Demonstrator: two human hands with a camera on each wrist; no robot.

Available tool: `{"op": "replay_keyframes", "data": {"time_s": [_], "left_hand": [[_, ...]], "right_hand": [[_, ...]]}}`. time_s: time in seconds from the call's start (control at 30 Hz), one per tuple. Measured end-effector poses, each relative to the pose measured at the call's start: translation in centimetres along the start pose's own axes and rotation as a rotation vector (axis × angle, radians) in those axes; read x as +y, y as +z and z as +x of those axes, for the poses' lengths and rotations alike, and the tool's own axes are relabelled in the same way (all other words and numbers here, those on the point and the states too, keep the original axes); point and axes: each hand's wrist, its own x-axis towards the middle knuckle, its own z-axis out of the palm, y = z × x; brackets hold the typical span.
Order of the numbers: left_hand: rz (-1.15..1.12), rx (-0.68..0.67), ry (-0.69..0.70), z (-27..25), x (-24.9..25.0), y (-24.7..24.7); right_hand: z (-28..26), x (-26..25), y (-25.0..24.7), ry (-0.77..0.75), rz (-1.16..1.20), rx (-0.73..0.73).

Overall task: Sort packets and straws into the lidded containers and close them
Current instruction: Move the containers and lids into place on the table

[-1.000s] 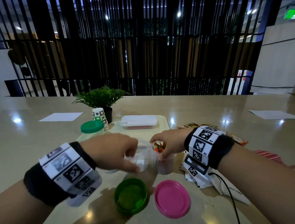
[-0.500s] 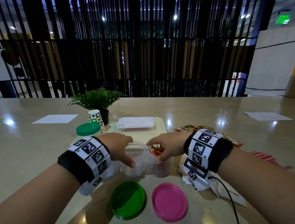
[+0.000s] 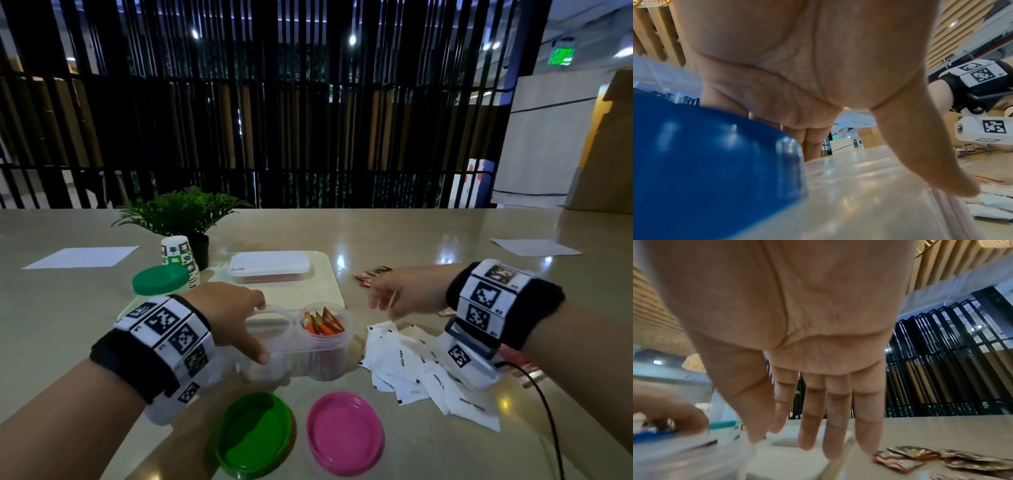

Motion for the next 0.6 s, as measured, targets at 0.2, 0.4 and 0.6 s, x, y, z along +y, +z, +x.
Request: {"op": "replay_keyframes", "data": {"time_s": [0.2,0.4,0.6], "left_hand": [[0.009,-0.012,0.008,0.2,-0.1,-0.1],[0.011,-0.010,0.011,0.2,-0.1,0.0],[0.017,-0.015,0.009,0.1,-0.1,0.0]], "right_hand": [[0.0,0.9,2.7,0.087,-0.232,-0.170],[0.7,1.1,4.4,0.126,-0.270,-0.181],[1.2,1.7,4.6,0.130,-0.208,-0.133]]}}
